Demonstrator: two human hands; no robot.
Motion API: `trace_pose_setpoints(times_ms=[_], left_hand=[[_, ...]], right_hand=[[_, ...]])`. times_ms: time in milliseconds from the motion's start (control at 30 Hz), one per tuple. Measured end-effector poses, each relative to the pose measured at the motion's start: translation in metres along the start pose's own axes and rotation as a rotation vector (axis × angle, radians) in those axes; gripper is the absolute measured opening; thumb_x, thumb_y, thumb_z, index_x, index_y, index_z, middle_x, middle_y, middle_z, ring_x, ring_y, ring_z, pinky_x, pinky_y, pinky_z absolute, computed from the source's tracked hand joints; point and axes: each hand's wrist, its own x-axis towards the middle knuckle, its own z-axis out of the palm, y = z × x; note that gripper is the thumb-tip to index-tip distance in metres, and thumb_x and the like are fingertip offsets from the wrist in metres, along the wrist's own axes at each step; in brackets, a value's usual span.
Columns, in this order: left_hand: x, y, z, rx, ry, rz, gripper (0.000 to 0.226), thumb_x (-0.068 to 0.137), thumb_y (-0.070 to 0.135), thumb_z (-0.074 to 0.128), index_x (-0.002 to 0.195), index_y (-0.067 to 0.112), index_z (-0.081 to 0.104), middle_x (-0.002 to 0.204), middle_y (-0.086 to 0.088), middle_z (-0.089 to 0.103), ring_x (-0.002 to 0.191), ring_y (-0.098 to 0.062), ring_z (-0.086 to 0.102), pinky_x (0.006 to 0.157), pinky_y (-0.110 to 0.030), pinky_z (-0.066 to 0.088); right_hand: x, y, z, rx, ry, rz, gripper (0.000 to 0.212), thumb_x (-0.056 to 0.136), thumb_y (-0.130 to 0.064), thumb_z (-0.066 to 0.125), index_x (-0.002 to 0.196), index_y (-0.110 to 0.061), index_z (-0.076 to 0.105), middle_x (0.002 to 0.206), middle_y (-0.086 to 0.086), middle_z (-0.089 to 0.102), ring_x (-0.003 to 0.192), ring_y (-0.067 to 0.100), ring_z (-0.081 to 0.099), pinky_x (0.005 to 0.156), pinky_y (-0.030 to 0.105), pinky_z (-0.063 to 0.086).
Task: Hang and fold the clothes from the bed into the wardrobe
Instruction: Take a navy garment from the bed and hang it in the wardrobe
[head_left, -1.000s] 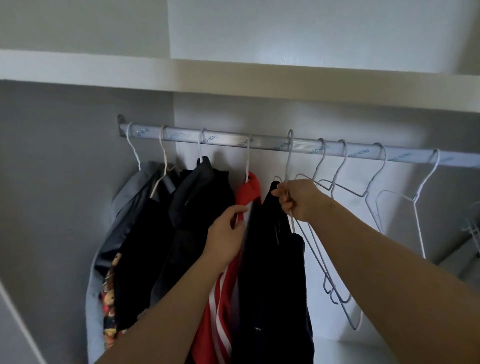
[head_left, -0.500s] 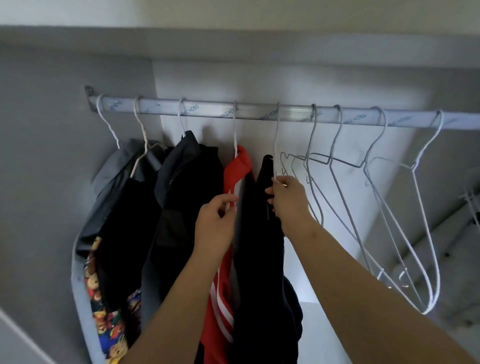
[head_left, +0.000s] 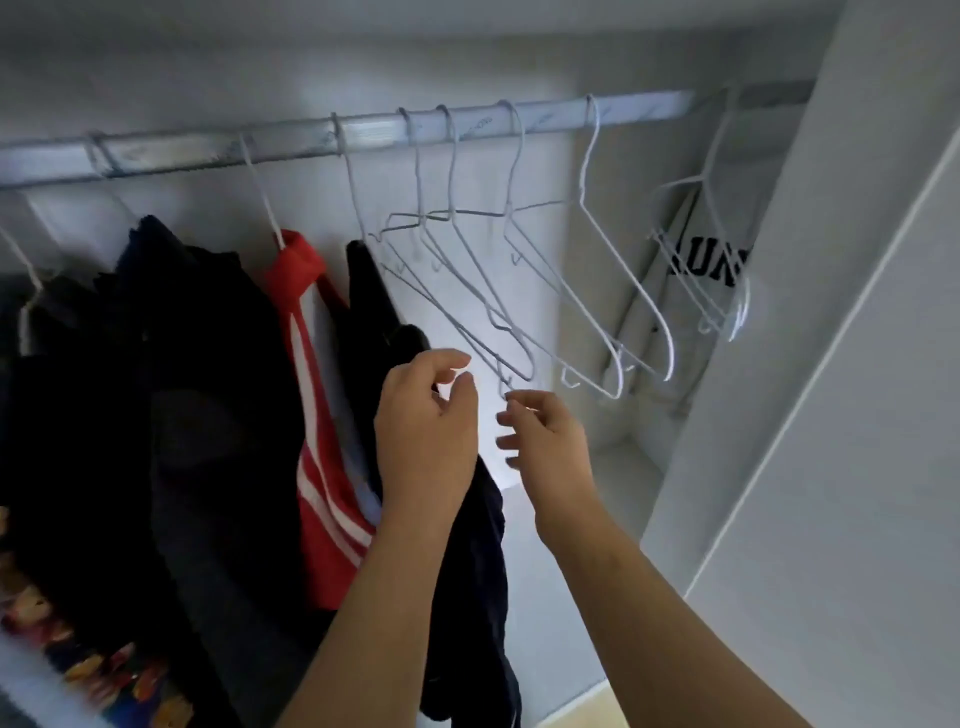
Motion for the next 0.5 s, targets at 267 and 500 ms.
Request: trace_pose_setpoints(times_ms=[267,500], left_hand=[[-0.106,0.025,0.08,-0.195,-0.61,-0.223,0.023,0.087,0.018,0.052,0.075,0.036,0.062,0.078,0.02,0.062,0.086,-0.01,0.062,0.075,-0.027,0.046],[-0.257,0.065,0.143,-0.207,-1.098,-0.332,0.016,0.089,0.019,0.056,0.079,0.029,0.062,0.073,0.013,0.063,0.053,0.002,0.058,0.05,-0.015,0.044]], right_hand=[[-0.077,0.03,-0.137,0.154,0.435,0.14,0.015,0.093,-0.015,0.047,0.085,-0.019,0.059,0.077,0.0,0.063,0.062,0.013,0.056,0.056,0.022,0.043],[-0.203,0.066,-0.261,0.363,0.84,0.238,0.014,0.092,-0.012,0.05,0.083,-0.013,0.06,0.073,0.002,0.062,0.059,0.014,0.055,0.055,0.023,0.044]])
